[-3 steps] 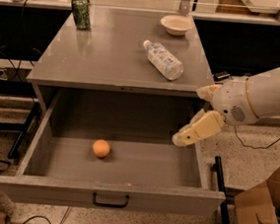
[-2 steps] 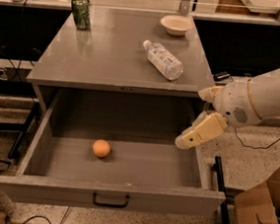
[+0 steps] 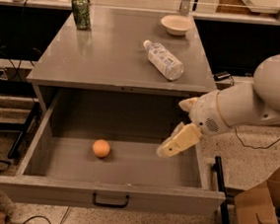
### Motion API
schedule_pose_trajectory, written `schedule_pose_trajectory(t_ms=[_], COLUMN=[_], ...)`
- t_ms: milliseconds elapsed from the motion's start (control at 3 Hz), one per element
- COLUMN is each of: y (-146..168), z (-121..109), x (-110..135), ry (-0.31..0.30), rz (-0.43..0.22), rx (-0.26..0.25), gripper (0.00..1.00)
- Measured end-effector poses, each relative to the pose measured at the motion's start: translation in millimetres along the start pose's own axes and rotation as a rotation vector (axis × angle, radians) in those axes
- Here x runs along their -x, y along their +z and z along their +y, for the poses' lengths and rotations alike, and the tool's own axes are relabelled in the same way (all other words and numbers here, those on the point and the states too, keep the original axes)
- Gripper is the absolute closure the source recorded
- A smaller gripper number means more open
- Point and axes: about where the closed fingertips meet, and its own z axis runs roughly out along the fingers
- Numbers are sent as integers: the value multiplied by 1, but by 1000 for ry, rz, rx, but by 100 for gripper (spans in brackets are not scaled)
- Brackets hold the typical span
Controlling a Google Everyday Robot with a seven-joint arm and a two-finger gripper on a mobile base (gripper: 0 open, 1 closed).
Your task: Pick orange from top drawer and place on counter
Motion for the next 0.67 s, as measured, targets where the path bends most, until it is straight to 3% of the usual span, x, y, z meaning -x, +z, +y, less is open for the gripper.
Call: schedule_pose_trajectory(t_ms=[333, 667], y=[78, 126], z=[6, 4], x=[-8, -11], ry=[-34, -56], rz=[4, -4], rx=[41, 14], gripper=[0, 0])
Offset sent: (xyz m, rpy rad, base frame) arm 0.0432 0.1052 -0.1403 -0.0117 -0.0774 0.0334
